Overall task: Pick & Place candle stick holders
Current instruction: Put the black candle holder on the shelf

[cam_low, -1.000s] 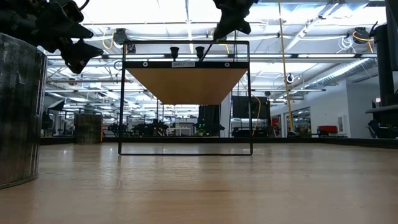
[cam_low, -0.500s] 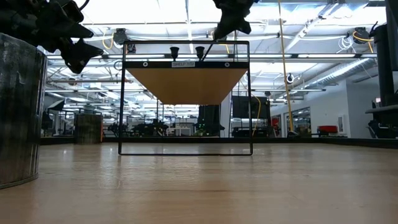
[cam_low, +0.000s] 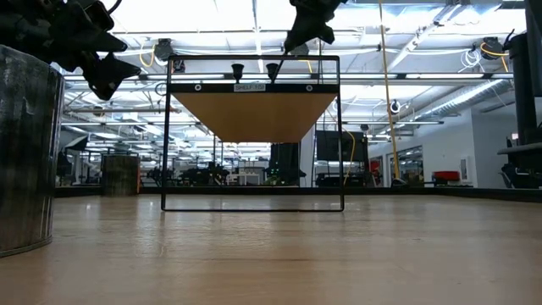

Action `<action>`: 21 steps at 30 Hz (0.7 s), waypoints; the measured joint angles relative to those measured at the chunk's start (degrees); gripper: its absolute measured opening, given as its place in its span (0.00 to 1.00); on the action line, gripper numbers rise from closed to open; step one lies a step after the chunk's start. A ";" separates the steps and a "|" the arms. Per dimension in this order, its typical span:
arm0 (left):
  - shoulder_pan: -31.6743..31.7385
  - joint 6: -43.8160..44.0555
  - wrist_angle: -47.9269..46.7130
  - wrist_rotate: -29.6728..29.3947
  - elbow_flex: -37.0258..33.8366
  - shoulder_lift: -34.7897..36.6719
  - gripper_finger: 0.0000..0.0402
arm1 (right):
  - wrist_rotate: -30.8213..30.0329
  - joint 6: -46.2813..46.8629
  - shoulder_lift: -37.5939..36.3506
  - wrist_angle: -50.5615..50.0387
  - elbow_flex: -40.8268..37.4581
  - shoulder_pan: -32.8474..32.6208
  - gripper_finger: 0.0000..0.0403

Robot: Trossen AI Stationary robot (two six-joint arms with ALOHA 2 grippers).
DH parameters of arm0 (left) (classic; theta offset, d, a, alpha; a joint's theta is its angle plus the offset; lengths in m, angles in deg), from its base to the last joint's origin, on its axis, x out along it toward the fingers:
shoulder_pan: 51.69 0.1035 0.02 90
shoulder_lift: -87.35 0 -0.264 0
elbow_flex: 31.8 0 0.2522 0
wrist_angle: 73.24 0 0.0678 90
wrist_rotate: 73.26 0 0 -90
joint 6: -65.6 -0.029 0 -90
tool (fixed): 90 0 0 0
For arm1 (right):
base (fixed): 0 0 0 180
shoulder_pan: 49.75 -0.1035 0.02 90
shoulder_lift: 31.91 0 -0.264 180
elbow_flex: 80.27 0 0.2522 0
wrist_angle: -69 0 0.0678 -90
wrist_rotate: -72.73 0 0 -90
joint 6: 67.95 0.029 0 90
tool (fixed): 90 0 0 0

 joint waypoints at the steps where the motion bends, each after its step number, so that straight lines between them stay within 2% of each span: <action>1: 0.01 0.00 0.00 0.00 0.00 0.00 0.53 | 0.00 0.00 0.00 0.36 0.00 0.00 0.08; 21: 0.00 0.02 0.00 0.00 0.00 0.00 0.53 | 0.11 -1.71 -0.06 3.49 -0.37 0.00 0.07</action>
